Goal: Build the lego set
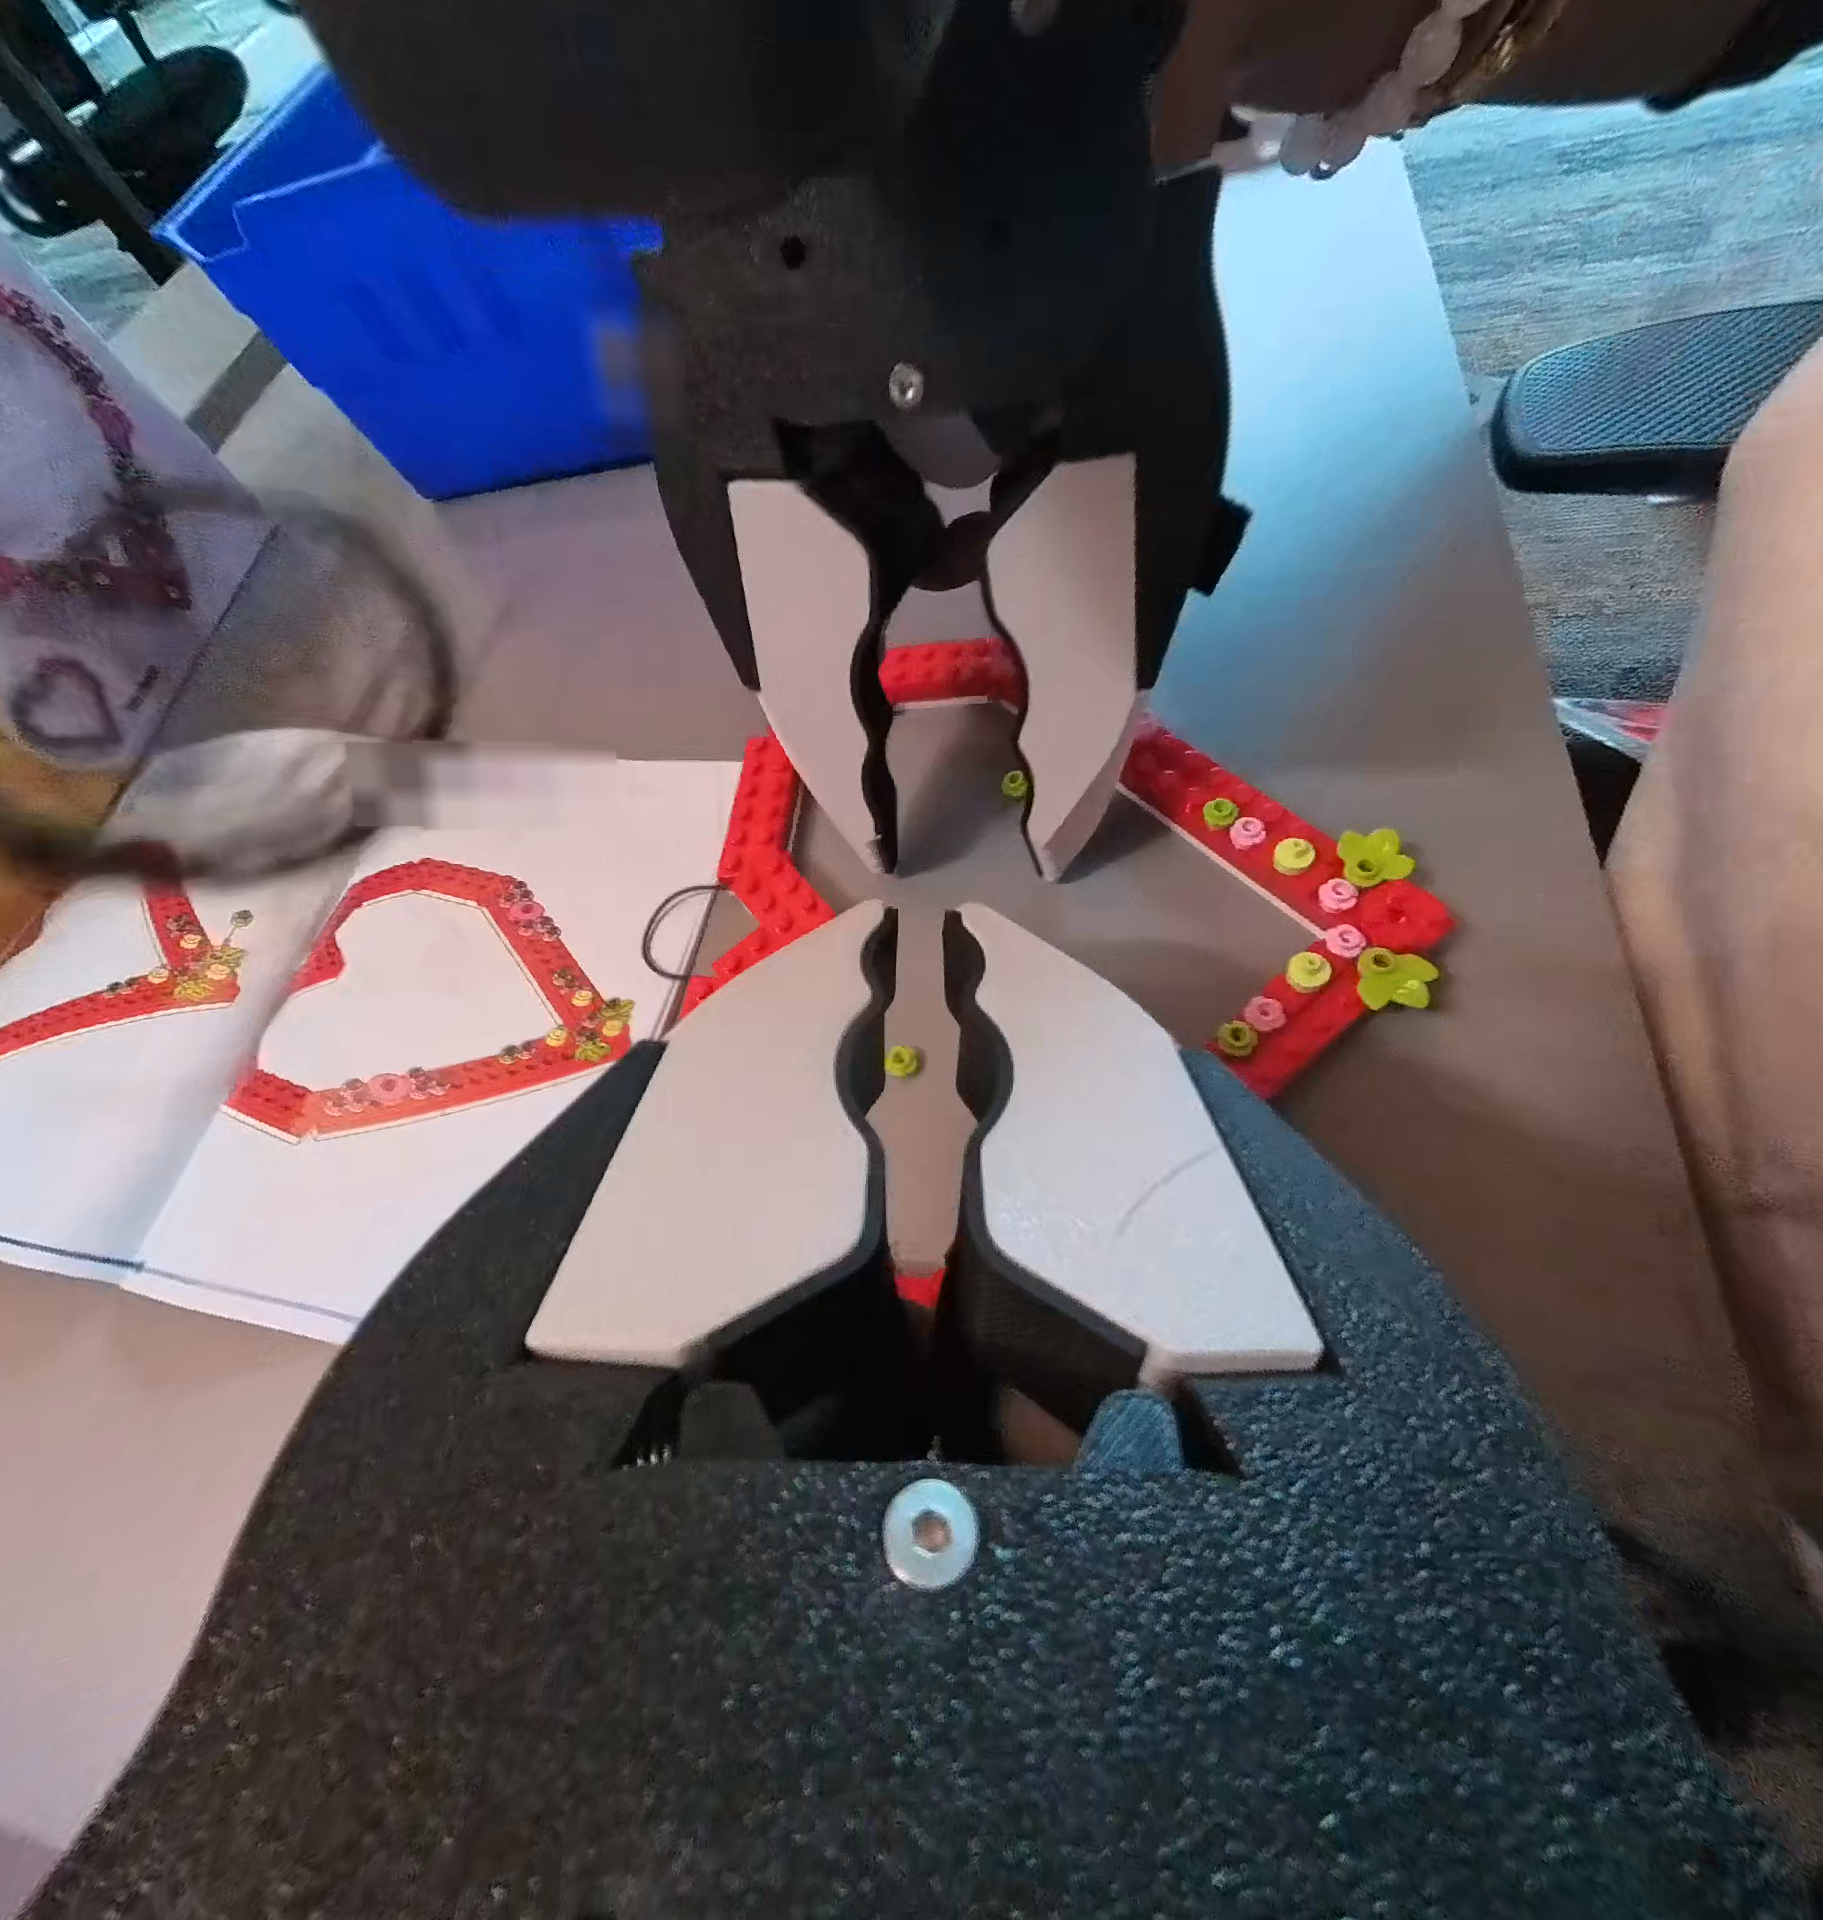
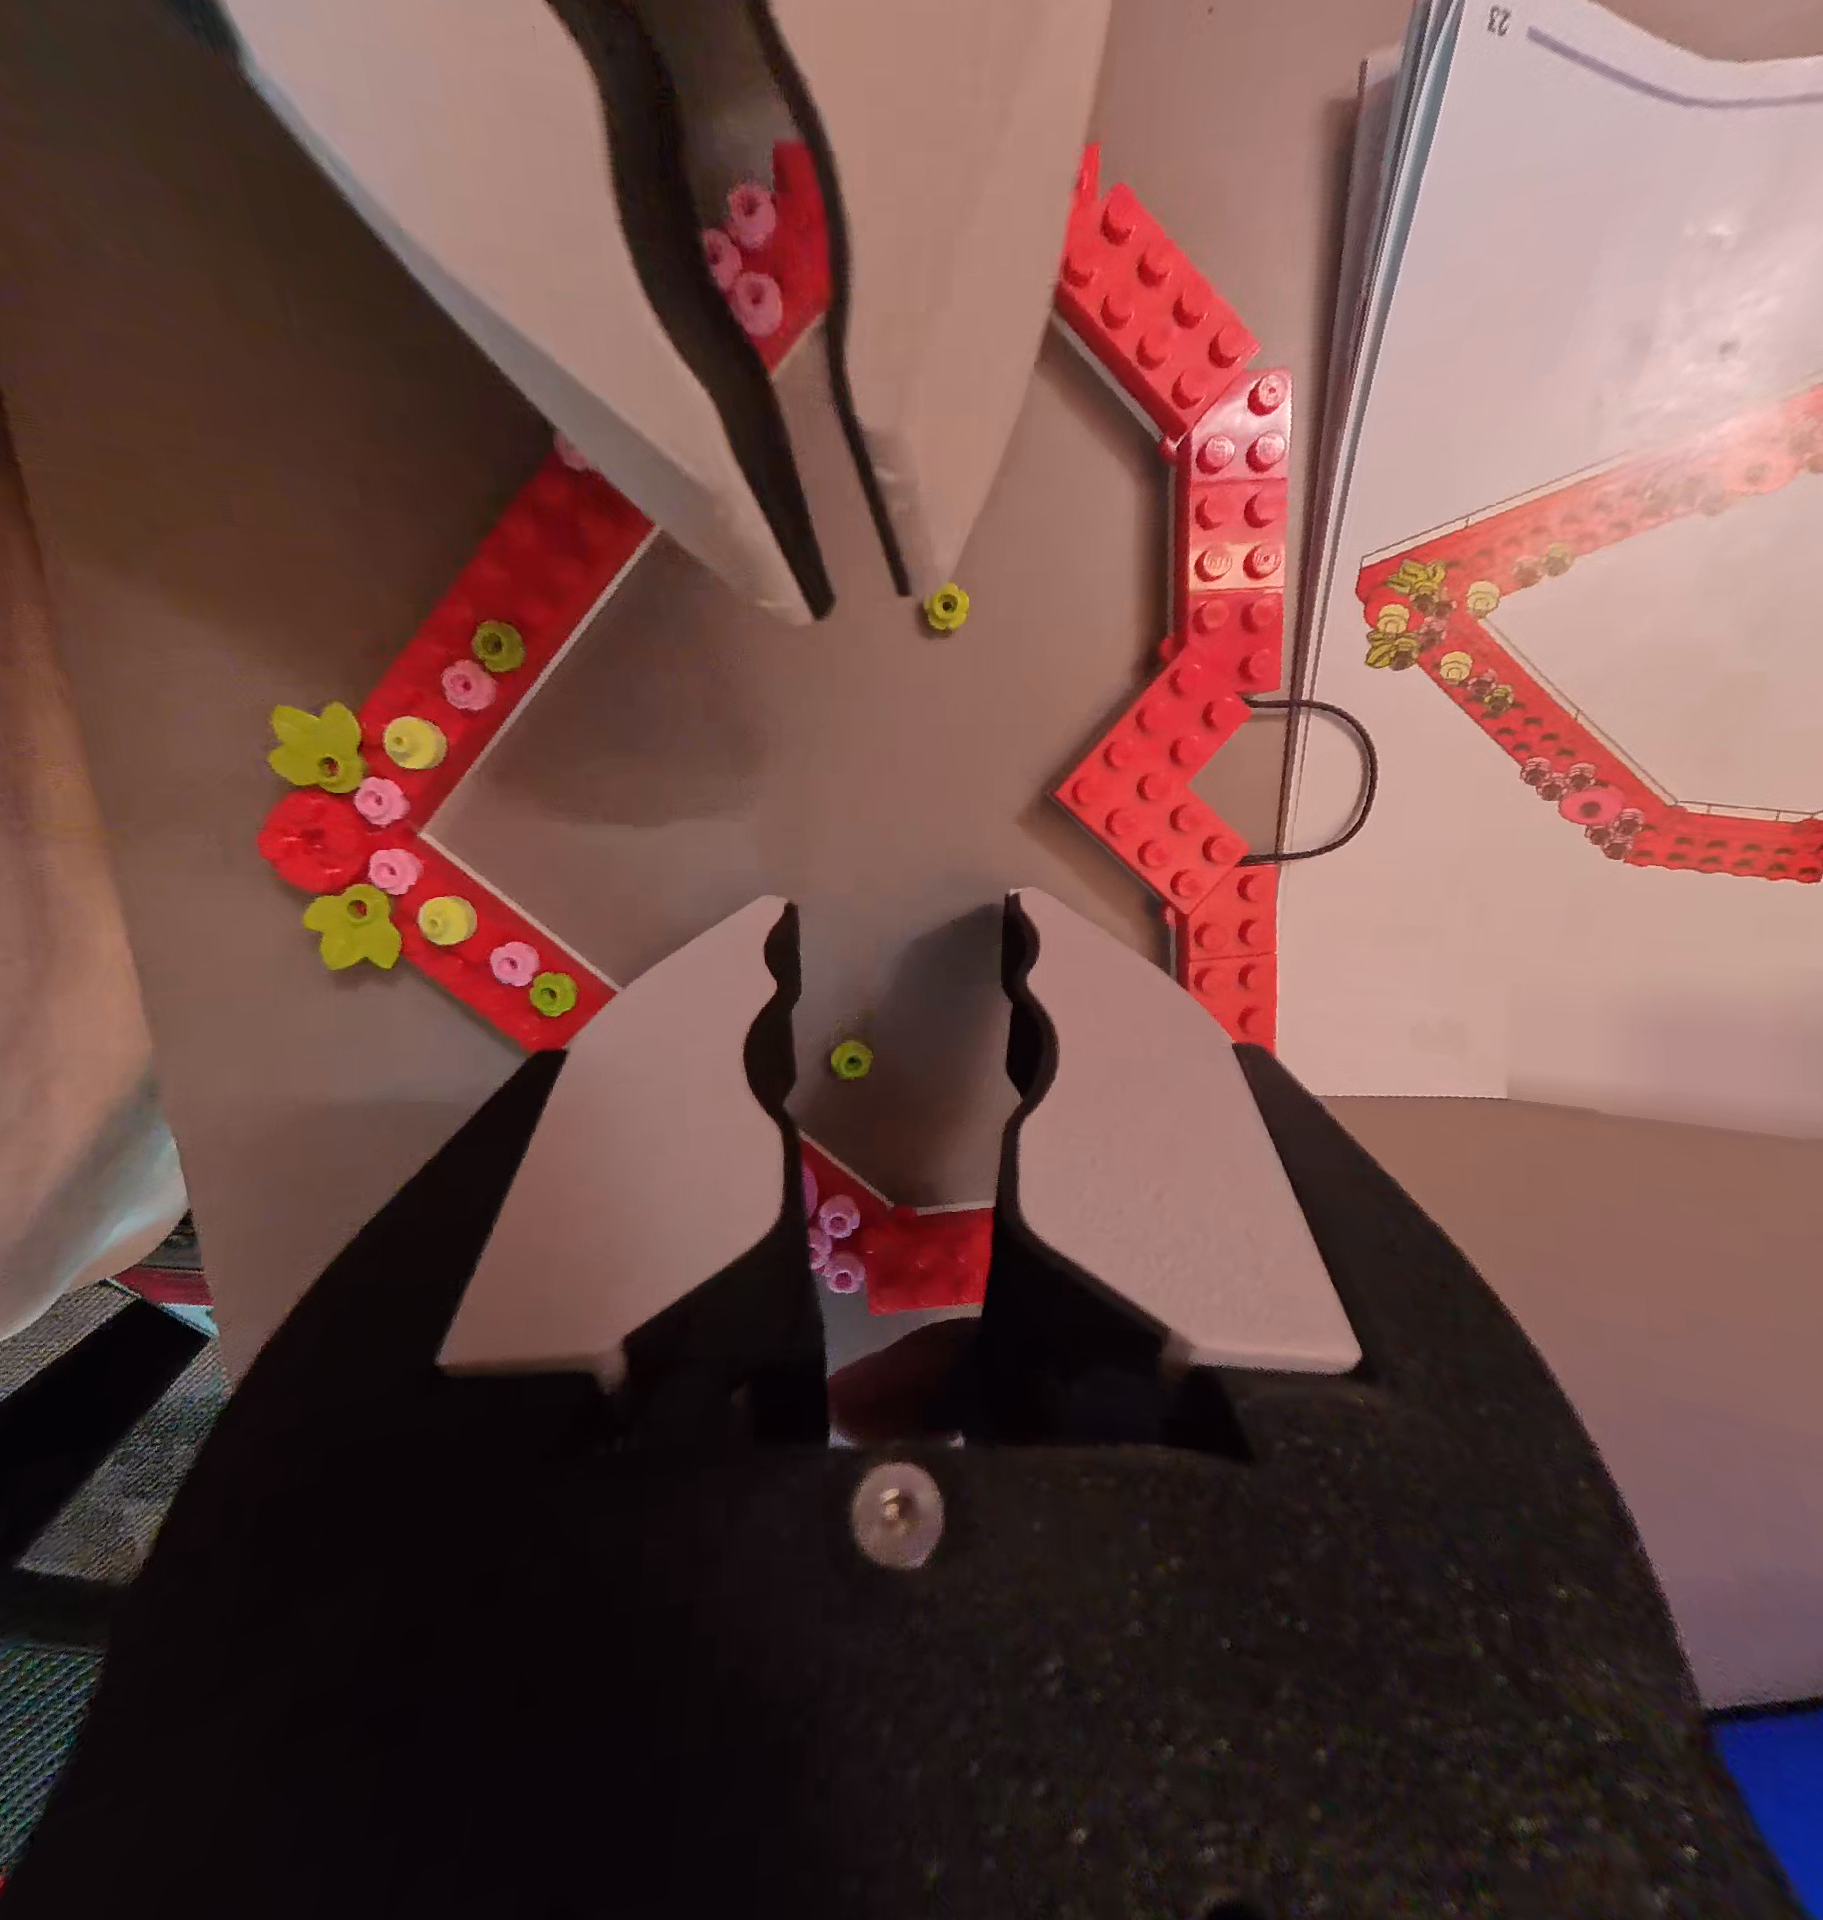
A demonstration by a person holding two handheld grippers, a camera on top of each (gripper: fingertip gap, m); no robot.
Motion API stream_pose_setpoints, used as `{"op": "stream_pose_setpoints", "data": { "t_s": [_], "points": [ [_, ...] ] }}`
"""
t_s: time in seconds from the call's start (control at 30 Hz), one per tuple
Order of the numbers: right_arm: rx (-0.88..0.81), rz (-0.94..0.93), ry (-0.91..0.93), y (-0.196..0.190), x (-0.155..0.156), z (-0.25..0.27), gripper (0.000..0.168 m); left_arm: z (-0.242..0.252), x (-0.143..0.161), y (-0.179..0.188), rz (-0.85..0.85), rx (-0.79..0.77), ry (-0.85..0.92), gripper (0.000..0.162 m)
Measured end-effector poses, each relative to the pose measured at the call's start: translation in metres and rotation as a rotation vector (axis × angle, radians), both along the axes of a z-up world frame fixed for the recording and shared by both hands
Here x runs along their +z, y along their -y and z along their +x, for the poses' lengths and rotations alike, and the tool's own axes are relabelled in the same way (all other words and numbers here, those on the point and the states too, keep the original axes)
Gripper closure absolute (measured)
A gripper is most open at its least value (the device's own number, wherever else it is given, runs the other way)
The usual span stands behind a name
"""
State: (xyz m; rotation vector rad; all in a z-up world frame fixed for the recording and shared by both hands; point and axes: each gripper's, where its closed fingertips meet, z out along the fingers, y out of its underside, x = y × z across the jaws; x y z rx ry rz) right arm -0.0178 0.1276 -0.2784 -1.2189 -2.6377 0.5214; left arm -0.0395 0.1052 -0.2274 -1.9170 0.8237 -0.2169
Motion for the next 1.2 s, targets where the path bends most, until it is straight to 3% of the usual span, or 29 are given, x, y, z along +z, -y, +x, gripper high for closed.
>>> {"op": "stream_pose_setpoints", "data": {
  "t_s": [0.13,0.27,0.47,0.53,0.63,0.77,0.83,0.93,1.07,1.2],
  "points": [
    [-0.02,-0.045,-0.07,-0.011,0.025,0.003,0.133,-0.009,0.008,-0.002,0.046,0.045,0.023,0.154],
    [-0.163,-0.089,-0.131,-0.046,0.059,0.012,0.157,-0.025,0.012,0.0,0.093,0.123,0.05,0.154],
    [-0.179,-0.077,-0.032,-0.048,0.056,0.039,0.164,-0.043,0.02,0.0,0.162,0.201,0.036,0.154],
    [-0.195,-0.046,-0.069,-0.062,0.074,0.047,0.164,-0.05,0.025,0.001,0.187,0.233,0.048,0.153],
    [-0.312,-0.003,-0.17,-0.121,0.126,0.065,0.159,-0.062,0.031,0.006,0.198,0.259,0.131,0.153],
    [-0.528,0.199,-0.2,-0.252,0.165,0.094,0.156,-0.081,0.044,0.009,0.231,0.315,0.24,0.154],
    [-0.563,0.174,-0.107,-0.296,0.153,0.1,0.155,-0.088,0.054,0.009,0.264,0.341,0.288,0.154],
    [-0.535,0.091,0.028,-0.335,0.11,0.091,0.16,-0.093,0.066,0.008,0.306,0.37,0.345,0.154],
    [-0.494,0.067,0.142,-0.358,0.052,0.074,0.163,-0.097,0.075,0.002,0.372,0.412,0.39,0.151],
    [-0.496,0.101,0.191,-0.375,0.024,0.068,0.168,-0.104,0.07,-0.004,0.37,0.458,0.345,0.148]
  ]
}}
